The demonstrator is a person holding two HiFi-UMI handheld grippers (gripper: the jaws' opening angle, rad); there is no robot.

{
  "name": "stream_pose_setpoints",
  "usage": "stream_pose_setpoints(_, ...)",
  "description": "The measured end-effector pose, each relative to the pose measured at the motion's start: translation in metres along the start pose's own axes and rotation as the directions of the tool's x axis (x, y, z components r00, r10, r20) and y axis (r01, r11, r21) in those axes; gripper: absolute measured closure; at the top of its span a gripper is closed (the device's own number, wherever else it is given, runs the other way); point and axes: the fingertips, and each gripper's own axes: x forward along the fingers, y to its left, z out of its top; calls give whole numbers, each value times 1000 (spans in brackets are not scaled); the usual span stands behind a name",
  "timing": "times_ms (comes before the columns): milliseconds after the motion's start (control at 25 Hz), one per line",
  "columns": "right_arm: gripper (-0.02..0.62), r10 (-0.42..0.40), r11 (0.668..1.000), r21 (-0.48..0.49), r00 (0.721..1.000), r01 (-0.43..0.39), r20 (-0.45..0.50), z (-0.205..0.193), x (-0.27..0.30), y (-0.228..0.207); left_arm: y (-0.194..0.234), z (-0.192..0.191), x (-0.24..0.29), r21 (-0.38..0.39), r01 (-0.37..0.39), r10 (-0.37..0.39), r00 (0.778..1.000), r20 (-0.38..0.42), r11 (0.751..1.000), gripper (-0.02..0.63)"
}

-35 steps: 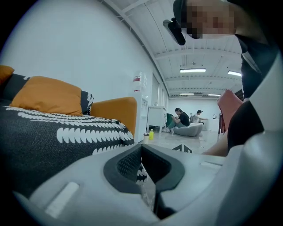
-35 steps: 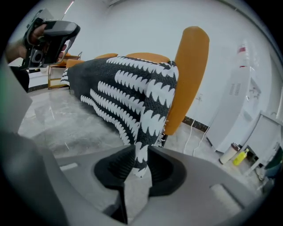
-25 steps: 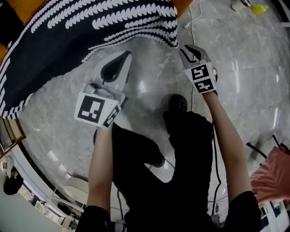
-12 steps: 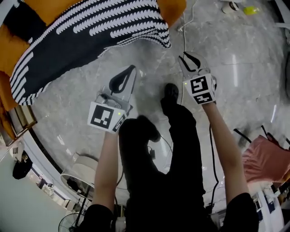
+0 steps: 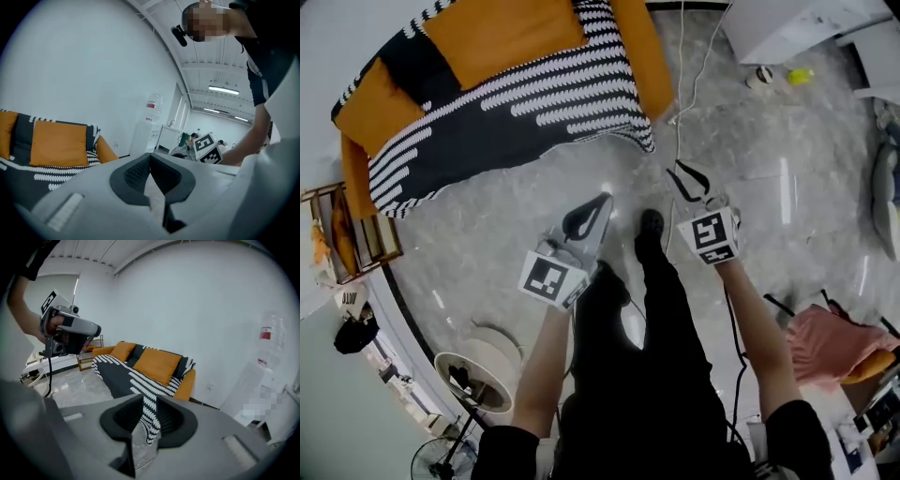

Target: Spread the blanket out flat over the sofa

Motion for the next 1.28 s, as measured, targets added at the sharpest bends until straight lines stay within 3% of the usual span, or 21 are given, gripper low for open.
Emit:
stream_pose_setpoints(600,505,21,997,69,984,-34,177,154,-95,-18,-35,121,-59,-11,-157,157,984,80,988,595)
stream_pose_setpoints(880,505,40,998,44,969,-52,245,203,-119,-8,-35,153,-90,-14,-184,184,972,149,983,595)
stream_pose_setpoints(1280,532,94,989,73,926,-129,367,278,-127,19,-13,194,-123,13,-184,177,960,215,983,595)
